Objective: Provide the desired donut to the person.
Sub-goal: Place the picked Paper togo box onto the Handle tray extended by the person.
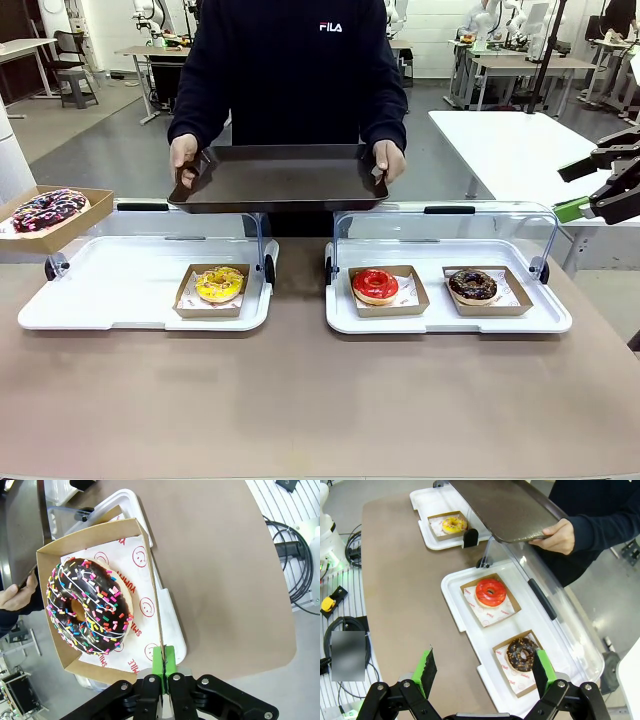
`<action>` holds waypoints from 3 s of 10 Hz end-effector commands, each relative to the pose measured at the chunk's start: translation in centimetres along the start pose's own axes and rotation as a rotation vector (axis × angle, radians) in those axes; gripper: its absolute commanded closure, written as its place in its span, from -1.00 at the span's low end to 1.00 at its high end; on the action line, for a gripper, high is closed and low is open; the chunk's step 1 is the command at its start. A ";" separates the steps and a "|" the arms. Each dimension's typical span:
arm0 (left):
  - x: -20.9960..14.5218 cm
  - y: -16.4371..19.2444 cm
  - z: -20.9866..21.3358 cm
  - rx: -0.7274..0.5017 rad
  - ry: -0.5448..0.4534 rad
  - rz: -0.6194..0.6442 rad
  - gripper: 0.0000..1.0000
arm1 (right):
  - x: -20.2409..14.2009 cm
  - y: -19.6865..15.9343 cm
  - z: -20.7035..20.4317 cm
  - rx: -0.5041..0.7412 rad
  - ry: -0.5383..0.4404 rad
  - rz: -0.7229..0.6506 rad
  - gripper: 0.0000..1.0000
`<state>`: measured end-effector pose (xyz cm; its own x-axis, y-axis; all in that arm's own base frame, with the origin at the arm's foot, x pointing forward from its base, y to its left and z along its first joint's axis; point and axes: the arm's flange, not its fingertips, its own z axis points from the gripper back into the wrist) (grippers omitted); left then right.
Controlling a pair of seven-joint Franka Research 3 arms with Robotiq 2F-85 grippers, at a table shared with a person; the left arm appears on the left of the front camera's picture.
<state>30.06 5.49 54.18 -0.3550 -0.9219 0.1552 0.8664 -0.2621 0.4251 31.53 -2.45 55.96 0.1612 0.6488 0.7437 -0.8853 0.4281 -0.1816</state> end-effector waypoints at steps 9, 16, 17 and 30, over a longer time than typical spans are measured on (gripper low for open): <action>9.6 18.7 0.9 -0.068 -0.032 0.119 0.97 | 0.0 -0.1 -0.2 0.003 -0.007 0.001 -1.00; 15.1 29.8 -10.0 -0.099 0.055 0.187 0.97 | 0.0 -0.1 -0.2 0.003 -0.007 0.001 -1.00; 15.4 29.9 -11.2 -0.116 0.080 0.203 0.97 | 0.0 -0.1 -0.2 0.003 -0.007 0.001 -1.00; 14.8 28.6 -13.3 -0.216 0.048 0.150 -1.00 | 0.0 -0.1 -0.2 0.003 -0.007 0.001 -1.00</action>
<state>54.53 -19.98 55.86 -0.1824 -0.9740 0.1347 0.9661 -0.1521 0.2084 31.52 -2.43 55.99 0.1608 0.6498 0.7429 -0.8851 0.4280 -0.1828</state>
